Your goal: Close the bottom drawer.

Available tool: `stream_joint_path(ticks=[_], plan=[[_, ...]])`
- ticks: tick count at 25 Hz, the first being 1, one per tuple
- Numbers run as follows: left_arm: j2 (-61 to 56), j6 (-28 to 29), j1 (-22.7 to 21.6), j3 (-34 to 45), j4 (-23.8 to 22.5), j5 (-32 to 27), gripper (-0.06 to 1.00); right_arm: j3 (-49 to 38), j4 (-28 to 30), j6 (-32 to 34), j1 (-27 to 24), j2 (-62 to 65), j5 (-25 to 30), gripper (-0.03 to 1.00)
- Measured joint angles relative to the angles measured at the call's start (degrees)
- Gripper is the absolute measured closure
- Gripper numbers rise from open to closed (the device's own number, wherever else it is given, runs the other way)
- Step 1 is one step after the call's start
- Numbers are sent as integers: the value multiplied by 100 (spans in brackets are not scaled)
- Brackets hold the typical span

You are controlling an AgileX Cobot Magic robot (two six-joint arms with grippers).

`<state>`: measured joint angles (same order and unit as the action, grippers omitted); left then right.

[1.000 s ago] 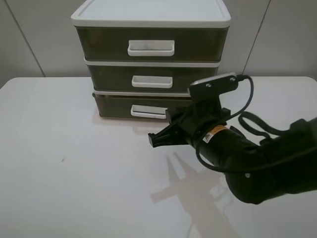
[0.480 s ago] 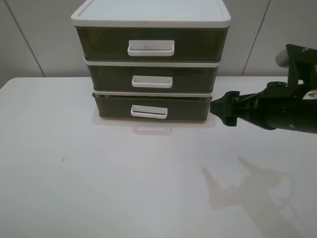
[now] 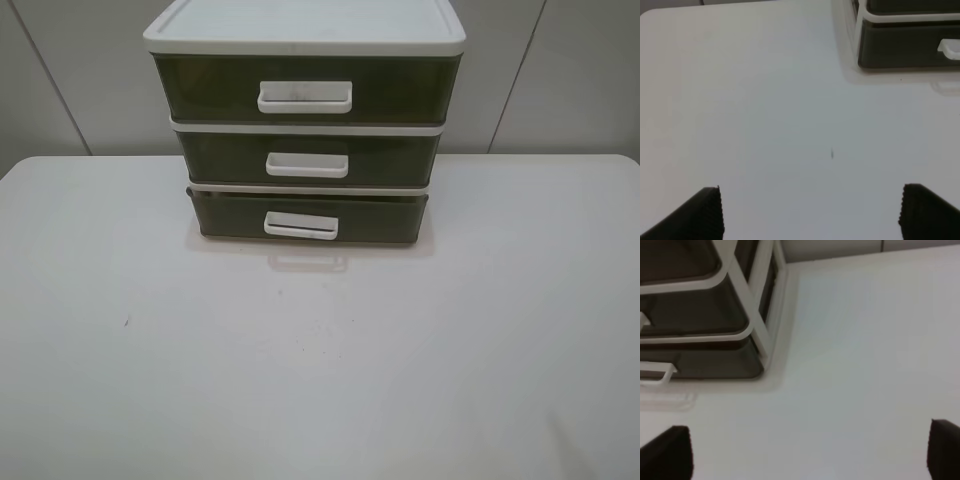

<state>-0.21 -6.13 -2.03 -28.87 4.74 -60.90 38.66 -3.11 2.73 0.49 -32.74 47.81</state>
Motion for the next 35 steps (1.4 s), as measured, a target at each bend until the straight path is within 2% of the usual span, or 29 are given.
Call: stream_joint_path(ticks=[6,18,25,29,35], plan=[[0,0,0,0,0,0,23,48,183,157,-1,1167,798,15],[0,0,0,0,0,0,23,48,311,114,-1,2384,958,15],[0,0,0,0,0,0,23,-6,311,112,-1,2995,1796,15],[0,0,0,0,0,0,23,-327,311,100,-1,3250,1763,15],[0,0,0,0,0,0,23,-892,311,-24,-1,3288,1378,15]])
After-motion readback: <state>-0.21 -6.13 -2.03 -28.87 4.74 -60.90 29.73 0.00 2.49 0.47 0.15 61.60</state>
